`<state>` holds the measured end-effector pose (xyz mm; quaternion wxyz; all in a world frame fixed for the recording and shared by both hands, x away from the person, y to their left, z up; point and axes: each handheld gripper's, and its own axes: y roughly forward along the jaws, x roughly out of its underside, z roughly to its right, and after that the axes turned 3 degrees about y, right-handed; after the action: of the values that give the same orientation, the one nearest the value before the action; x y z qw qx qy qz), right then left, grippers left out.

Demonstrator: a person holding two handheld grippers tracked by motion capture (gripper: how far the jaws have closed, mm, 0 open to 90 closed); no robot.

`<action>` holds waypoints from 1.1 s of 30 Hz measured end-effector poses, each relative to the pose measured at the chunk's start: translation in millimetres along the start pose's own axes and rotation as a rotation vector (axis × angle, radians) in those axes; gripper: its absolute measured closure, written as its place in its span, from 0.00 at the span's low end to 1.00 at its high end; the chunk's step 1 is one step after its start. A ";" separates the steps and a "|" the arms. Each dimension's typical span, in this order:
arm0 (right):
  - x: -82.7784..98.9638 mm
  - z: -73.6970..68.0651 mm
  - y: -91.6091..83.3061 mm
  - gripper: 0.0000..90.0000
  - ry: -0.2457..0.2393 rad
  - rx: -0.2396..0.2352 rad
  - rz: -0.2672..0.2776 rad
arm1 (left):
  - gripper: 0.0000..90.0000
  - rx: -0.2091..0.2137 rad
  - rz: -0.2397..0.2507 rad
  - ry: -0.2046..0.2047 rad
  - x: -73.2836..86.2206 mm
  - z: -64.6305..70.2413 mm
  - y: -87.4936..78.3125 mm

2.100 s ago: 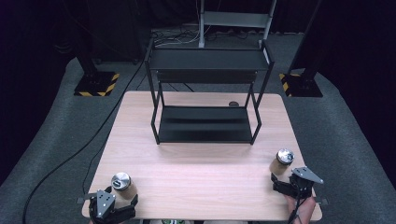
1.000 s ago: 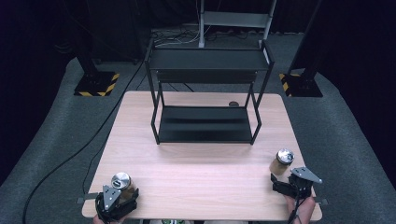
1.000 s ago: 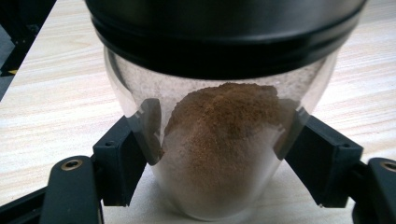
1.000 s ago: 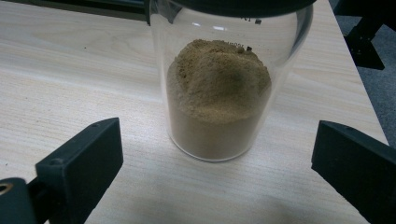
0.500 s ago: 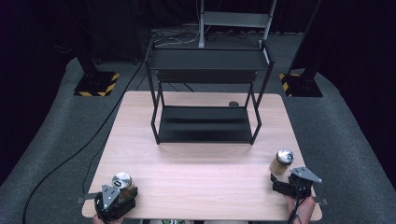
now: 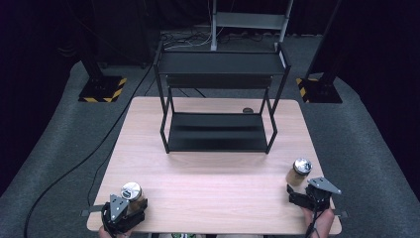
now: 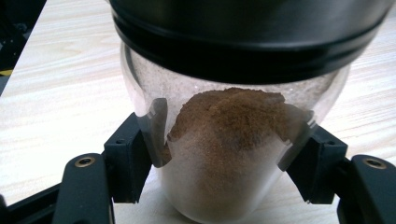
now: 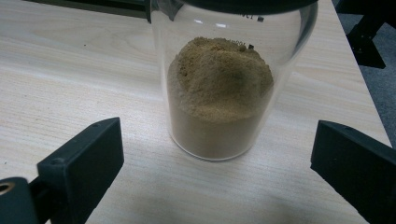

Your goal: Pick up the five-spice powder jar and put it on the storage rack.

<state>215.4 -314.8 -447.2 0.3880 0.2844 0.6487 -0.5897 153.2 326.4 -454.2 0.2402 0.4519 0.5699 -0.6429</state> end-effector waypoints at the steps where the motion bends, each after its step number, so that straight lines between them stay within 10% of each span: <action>1: 0.3 0.3 -0.1 0.02 0.000 -0.002 0.002 | 0.35 0.003 -0.002 0.002 -1.6 0.4 0.1; 33: -0.6 2.0 0.3 0.02 -0.006 -0.016 -0.004 | 0.35 0.085 -0.038 0.087 -44.8 11.5 19.5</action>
<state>216.4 -316.7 -446.8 0.3912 0.2782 0.6527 -0.5862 187.0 301.7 -426.5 0.1835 0.4782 0.5604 -0.6508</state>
